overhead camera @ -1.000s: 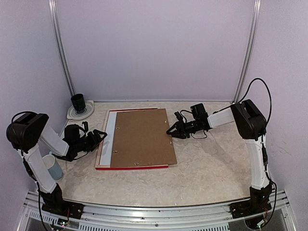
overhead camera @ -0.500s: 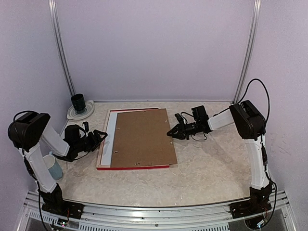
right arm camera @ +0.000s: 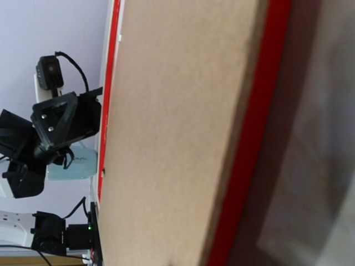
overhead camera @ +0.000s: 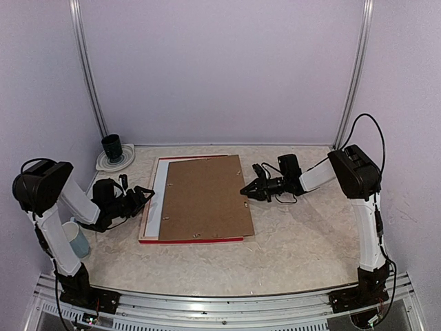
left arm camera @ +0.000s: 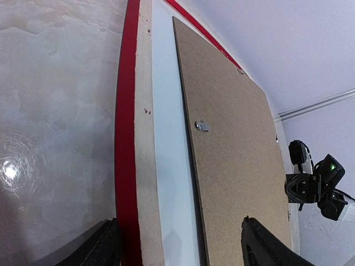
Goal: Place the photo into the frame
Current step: Pick up the backboard from the frame body.
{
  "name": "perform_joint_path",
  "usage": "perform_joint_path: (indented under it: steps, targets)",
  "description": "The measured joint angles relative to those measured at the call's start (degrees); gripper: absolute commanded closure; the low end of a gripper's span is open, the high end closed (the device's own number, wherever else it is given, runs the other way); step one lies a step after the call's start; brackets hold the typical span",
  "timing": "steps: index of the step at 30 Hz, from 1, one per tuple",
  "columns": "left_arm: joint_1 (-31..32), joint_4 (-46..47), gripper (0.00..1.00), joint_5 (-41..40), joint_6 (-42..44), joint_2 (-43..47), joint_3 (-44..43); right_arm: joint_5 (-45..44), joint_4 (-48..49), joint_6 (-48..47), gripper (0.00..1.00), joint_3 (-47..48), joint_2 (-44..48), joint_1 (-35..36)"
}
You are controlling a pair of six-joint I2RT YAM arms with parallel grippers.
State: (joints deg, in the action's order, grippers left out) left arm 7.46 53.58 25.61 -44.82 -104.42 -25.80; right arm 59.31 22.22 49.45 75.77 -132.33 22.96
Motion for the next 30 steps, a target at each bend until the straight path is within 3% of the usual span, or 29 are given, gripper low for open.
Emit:
perform_joint_path:
  steps: [19,30]
  targets:
    - [0.2,0.3,0.26,0.7,-0.3,-0.7,-0.6,-1.2,2.6,4.2,1.00,0.3,0.0,0.1]
    - [0.3,0.4,0.26,0.7,-0.4,-0.7,-0.6,-2.3,11.1,11.0,1.00,-0.4,-0.1,0.3]
